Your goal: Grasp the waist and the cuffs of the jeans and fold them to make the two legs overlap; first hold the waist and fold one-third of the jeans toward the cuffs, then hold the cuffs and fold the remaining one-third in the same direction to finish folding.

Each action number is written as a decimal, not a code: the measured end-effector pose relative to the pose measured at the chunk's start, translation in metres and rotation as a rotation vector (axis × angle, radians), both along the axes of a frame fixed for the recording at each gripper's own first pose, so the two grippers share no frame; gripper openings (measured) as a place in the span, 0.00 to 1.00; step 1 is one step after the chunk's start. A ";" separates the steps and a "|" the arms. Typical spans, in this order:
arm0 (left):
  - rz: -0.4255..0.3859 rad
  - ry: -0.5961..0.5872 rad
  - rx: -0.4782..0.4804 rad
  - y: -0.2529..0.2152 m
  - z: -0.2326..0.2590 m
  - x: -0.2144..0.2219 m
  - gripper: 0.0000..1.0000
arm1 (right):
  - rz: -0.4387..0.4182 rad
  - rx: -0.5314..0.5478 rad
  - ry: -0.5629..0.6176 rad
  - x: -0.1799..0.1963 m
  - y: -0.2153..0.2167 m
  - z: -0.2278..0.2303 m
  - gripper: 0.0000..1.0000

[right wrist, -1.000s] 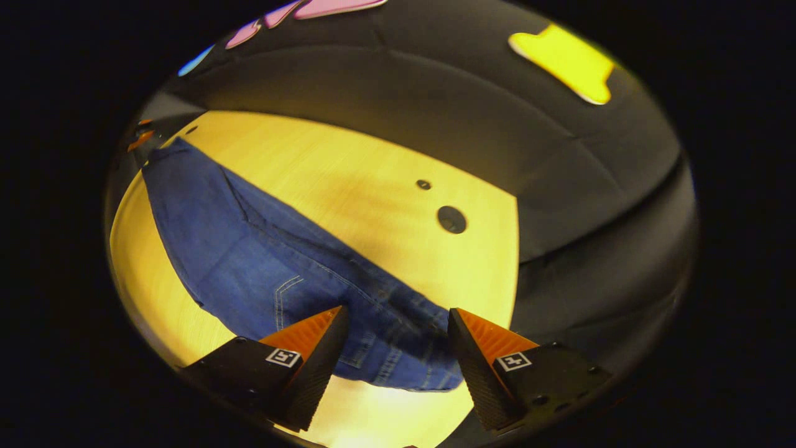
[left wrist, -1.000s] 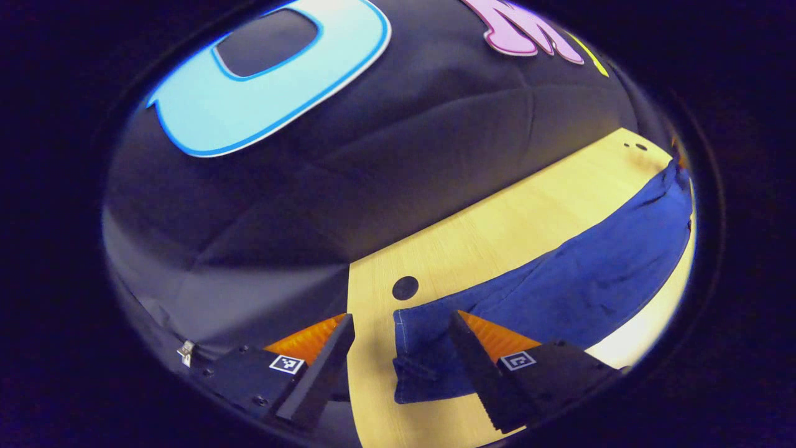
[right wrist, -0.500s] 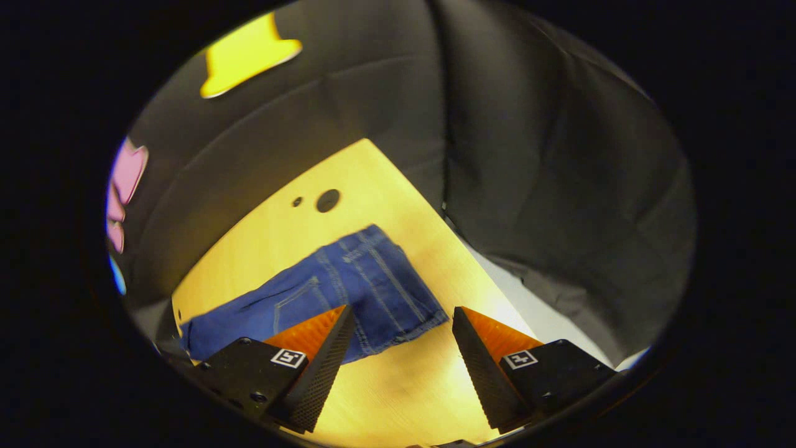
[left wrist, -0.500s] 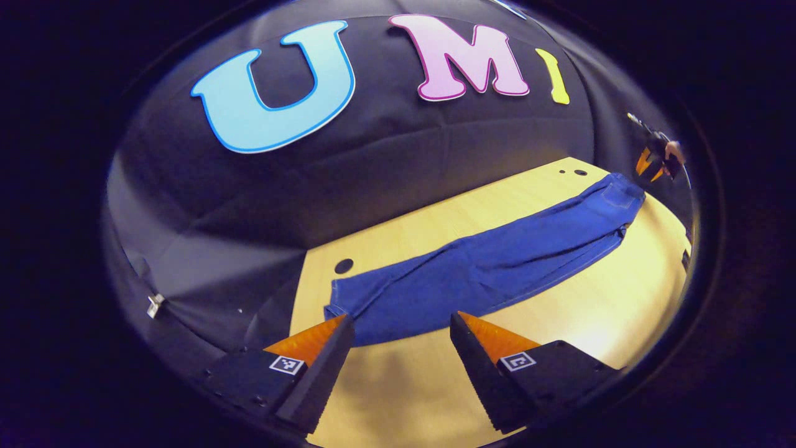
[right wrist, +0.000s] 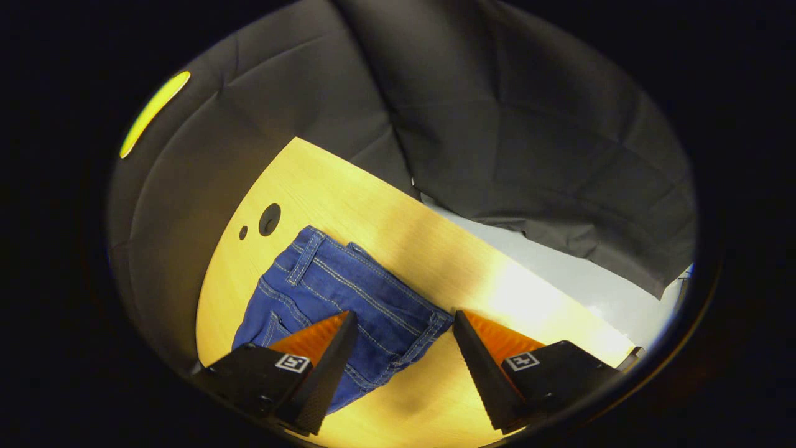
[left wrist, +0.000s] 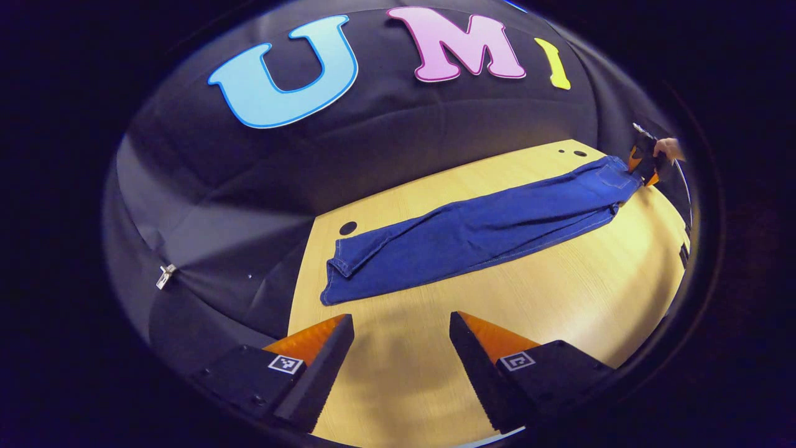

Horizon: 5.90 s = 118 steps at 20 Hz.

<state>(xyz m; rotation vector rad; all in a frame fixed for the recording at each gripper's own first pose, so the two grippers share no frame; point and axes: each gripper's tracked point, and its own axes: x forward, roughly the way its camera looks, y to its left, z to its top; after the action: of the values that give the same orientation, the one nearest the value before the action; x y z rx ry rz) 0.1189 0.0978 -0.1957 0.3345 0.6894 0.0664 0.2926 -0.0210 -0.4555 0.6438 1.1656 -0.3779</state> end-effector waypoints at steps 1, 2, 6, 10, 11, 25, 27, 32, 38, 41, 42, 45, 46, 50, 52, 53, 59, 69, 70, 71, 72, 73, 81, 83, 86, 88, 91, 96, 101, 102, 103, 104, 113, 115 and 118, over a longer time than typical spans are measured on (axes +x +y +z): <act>0.013 0.011 -0.003 -0.003 -0.004 -0.004 0.99 | 0.012 -0.024 -0.008 0.000 -0.002 0.002 0.97; 0.024 0.019 -0.008 -0.007 -0.008 -0.006 0.99 | 0.051 0.004 -0.031 0.003 0.000 0.003 1.00; 0.028 0.023 -0.006 -0.029 -0.011 -0.016 0.99 | 0.020 0.130 -0.031 0.000 -0.009 0.021 0.15; 0.010 -0.010 -0.033 -0.037 -0.003 -0.020 0.99 | 0.013 0.135 -0.090 0.005 -0.005 0.032 0.13; 0.009 -0.013 -0.035 -0.033 -0.003 -0.019 0.99 | 0.016 0.140 -0.120 0.006 -0.004 0.045 0.13; -0.071 0.006 -0.108 0.051 -0.017 -0.058 0.99 | 0.339 0.453 -0.517 -0.035 0.307 0.260 0.12; -0.044 0.004 -0.143 0.060 -0.017 -0.063 0.99 | 0.416 0.489 -0.472 -0.061 0.365 0.233 0.12; 0.071 0.048 -0.298 0.068 -0.028 -0.080 0.99 | 0.532 0.464 -0.223 -0.113 0.441 0.095 0.12; 0.172 0.047 -0.452 0.078 -0.032 -0.098 0.98 | 0.428 0.725 -0.195 -0.105 0.443 0.147 0.73; 0.201 0.031 -0.550 0.078 -0.025 -0.074 0.97 | 0.494 0.778 -0.269 -0.111 0.420 0.194 0.89; 0.201 0.032 -0.581 0.080 -0.021 -0.057 0.97 | 0.515 0.789 -0.291 -0.120 0.410 0.208 0.89; 0.223 0.070 -0.606 0.097 -0.015 0.004 0.97 | 0.591 0.791 -0.290 -0.161 0.365 0.230 0.90; 0.233 0.082 -0.605 0.108 -0.014 0.027 0.98 | 0.578 0.785 -0.306 -0.166 0.346 0.236 0.93; 0.331 0.263 -0.618 0.153 -0.046 0.096 0.97 | 0.474 0.706 -0.354 -0.176 0.262 0.230 0.93; 0.379 0.339 -0.558 0.173 -0.068 0.109 0.96 | 0.380 0.661 -0.320 -0.187 0.222 0.211 0.93; 0.380 0.372 -0.508 0.186 -0.078 0.115 0.96 | 0.323 0.665 -0.307 -0.193 0.206 0.204 0.93; 0.291 0.540 -0.372 0.190 -0.114 0.133 0.95 | 0.159 0.621 -0.274 -0.224 0.141 0.187 0.93; 0.238 0.553 -0.379 0.167 -0.121 0.142 0.74 | 0.229 0.619 -0.269 -0.216 0.158 0.204 0.93; 0.235 0.536 -0.399 0.158 -0.122 0.146 0.68 | 0.239 0.623 -0.268 -0.217 0.160 0.206 0.93; 0.243 0.515 -0.392 0.158 -0.118 0.146 0.39 | 0.246 0.625 -0.267 -0.217 0.161 0.208 0.93; 0.265 0.509 -0.396 0.157 -0.118 0.145 0.31 | 0.248 0.625 -0.267 -0.217 0.161 0.208 0.93; 0.287 0.493 -0.406 0.157 -0.117 0.146 0.23 | 0.247 0.624 -0.269 -0.217 0.159 0.209 0.93; 0.181 0.155 -0.864 0.079 -0.027 0.177 0.14 | 0.208 0.615 -0.296 -0.223 0.133 0.212 0.93; 0.069 0.100 -0.888 0.049 0.019 0.176 0.14 | 0.192 0.627 -0.295 -0.222 0.128 0.212 0.93; -0.091 0.080 -0.870 -0.027 0.059 0.183 0.14 | 0.197 0.633 -0.297 -0.219 0.125 0.212 0.93; -0.202 0.071 -0.874 -0.083 0.083 0.184 0.14 | 0.205 0.643 -0.305 -0.217 0.124 0.216 0.93; -0.363 0.099 -0.885 -0.188 0.106 0.185 0.14 | 0.208 0.653 -0.320 -0.217 0.115 0.221 0.93; -0.534 0.223 -0.782 -0.356 0.051 0.170 0.14 | 0.212 0.621 -0.328 -0.224 0.082 0.220 0.93; -0.404 0.324 -0.415 -0.379 -0.056 0.151 0.31 | 0.254 0.521 -0.339 -0.218 0.037 0.213 0.93; -0.388 0.339 -0.412 -0.382 -0.059 0.144 0.45 | 0.260 0.495 -0.352 -0.212 0.026 0.211 0.93; -0.362 0.336 -0.395 -0.380 -0.064 0.143 0.58 | 0.269 0.469 -0.359 -0.210 0.018 0.210 0.93; -0.347 0.312 -0.384 -0.383 -0.065 0.142 0.68 | 0.284 0.423 -0.373 -0.204 0.008 0.207 0.93; -0.174 -0.103 -0.414 -0.327 0.053 0.085 0.98 | 0.532 -0.013 -0.704 -0.146 -0.019 0.266 0.97; -0.134 -0.185 -0.364 -0.299 0.086 0.060 0.98 | 0.567 -0.090 -0.820 -0.138 -0.014 0.306 0.97; -0.107 -0.324 -0.387 -0.282 0.144 0.016 0.98 | 0.592 -0.172 -0.975 -0.151 0.000 0.368 0.97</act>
<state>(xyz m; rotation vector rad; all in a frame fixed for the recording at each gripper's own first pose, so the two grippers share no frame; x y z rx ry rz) 0.1354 -0.1839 -0.0513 -0.0141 0.3506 -0.1127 0.1420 -0.0212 -0.0871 0.2350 0.3330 0.3293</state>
